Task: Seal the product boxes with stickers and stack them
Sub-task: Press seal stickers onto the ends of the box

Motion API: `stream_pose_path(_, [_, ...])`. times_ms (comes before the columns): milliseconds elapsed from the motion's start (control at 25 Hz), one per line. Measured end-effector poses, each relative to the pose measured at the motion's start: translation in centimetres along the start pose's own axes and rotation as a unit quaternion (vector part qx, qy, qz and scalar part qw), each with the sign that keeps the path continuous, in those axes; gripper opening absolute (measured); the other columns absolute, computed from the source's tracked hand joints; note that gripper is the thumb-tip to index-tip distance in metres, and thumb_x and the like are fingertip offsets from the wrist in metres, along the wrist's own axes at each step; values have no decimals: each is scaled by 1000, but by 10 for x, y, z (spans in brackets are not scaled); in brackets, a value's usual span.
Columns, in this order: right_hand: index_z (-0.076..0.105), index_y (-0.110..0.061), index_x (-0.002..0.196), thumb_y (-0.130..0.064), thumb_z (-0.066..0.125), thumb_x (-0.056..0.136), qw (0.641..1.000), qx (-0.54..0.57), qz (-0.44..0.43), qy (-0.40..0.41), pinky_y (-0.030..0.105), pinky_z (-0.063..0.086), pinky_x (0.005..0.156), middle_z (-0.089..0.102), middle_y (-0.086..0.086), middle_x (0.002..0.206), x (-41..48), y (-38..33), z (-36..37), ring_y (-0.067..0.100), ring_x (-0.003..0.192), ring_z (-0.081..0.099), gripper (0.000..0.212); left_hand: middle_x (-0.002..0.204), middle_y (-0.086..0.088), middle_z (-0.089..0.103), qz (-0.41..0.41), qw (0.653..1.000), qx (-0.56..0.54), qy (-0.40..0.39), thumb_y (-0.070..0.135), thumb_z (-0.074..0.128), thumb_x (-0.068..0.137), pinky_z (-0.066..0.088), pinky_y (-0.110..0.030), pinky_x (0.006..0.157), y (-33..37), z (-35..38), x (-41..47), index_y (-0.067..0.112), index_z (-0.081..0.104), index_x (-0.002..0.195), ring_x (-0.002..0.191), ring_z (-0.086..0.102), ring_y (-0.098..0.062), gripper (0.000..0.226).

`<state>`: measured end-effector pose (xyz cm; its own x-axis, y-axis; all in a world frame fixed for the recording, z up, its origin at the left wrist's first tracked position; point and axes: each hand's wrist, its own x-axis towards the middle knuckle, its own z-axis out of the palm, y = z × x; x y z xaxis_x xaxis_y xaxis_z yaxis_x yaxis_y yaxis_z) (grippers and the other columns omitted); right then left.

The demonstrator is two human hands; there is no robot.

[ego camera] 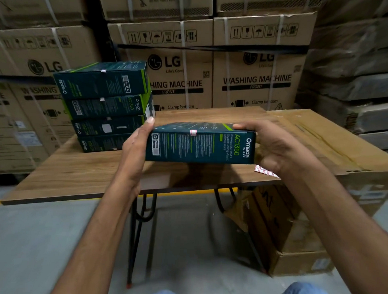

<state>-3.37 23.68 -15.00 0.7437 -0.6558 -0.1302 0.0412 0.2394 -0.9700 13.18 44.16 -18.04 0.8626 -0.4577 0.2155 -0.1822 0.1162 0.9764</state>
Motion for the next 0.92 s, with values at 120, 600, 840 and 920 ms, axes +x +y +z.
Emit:
stream_pose_path(120, [62,-9,126,-17,77,86,997,54,51,-12,51,63,88,65,18,129,-1,-2,-1,33,108,72,44,108,6,80,-5,1000,-22,-2,59,59,98,55,-21,77,4,4,-1,27,69,129,97,74,-6,46])
stream_pose_path(600, [63,-7,130,-14,67,89,991,109,58,-51,44,63,83,74,16,124,-7,12,-3,33,99,74,42,123,1,72,-16,999,-47,-13,23,75,91,58,-35,85,-4,-8,-3,28,62,141,110,72,-18,51])
stream_pose_path(840, [67,-5,122,-5,53,96,991,83,-25,-102,32,65,73,78,9,107,-11,-2,7,23,87,77,30,136,18,61,50,997,-30,-41,14,84,84,54,-31,107,-4,-7,10,20,44,159,123,65,-2,85])
stream_pose_path(920, [68,-7,117,-6,54,95,988,109,-41,-98,40,64,83,76,12,119,-8,-7,9,28,97,75,25,145,14,59,99,994,-41,-24,30,86,84,48,-34,115,-2,-4,8,25,50,155,132,59,-4,80])
